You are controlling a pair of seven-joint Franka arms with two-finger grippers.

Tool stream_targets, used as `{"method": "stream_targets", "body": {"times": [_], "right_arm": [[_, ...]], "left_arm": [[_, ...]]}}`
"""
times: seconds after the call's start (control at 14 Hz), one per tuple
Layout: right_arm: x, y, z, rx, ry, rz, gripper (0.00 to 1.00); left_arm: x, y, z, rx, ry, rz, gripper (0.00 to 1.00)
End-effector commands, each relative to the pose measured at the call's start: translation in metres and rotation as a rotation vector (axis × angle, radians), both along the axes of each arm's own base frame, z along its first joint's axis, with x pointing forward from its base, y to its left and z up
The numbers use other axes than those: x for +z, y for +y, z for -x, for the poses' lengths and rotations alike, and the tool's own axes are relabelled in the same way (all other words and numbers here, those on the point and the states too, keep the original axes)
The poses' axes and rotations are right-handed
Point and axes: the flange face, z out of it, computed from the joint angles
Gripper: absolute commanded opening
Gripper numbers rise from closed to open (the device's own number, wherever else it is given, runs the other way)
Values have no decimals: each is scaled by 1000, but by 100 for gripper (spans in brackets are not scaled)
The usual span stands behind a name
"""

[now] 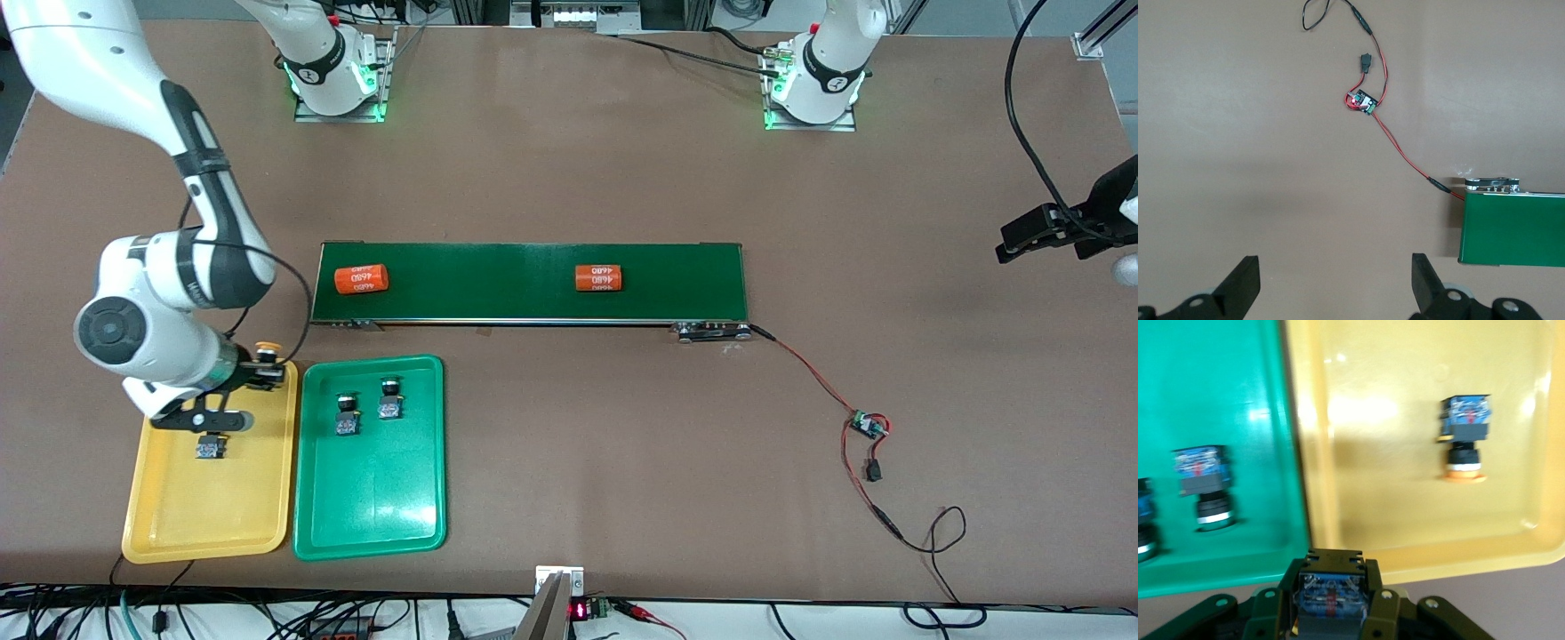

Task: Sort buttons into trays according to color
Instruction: 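Lower the button into the yellow tray and open the right gripper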

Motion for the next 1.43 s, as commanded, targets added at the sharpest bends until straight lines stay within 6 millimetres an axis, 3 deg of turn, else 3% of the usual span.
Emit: {"method": "stream_targets", "body": {"times": [0.0,0.07,0.14,0.71,1.14,1.36], "right_arm": [[-6,-29,-22,45,-18,-19,0],[-12,-43,-28,40,-20,-16,0],[-12,-45,-33,39,-32,-16,0],[-35,-40,-46,67,-131,-33,1],[-43,-39,-44,61,-119,-37,49],[-41,-39,-45,54,-122,-39,65]], "left_arm": [[4,0,11,-8,-2,19,100],[4,0,11,-8,-4,19,100],[4,-1,11,-10,-4,19,100],[3,3,8,-3,-13,18,100],[3,2,8,-5,-14,14,100],[3,2,8,-7,-14,15,100]]}}
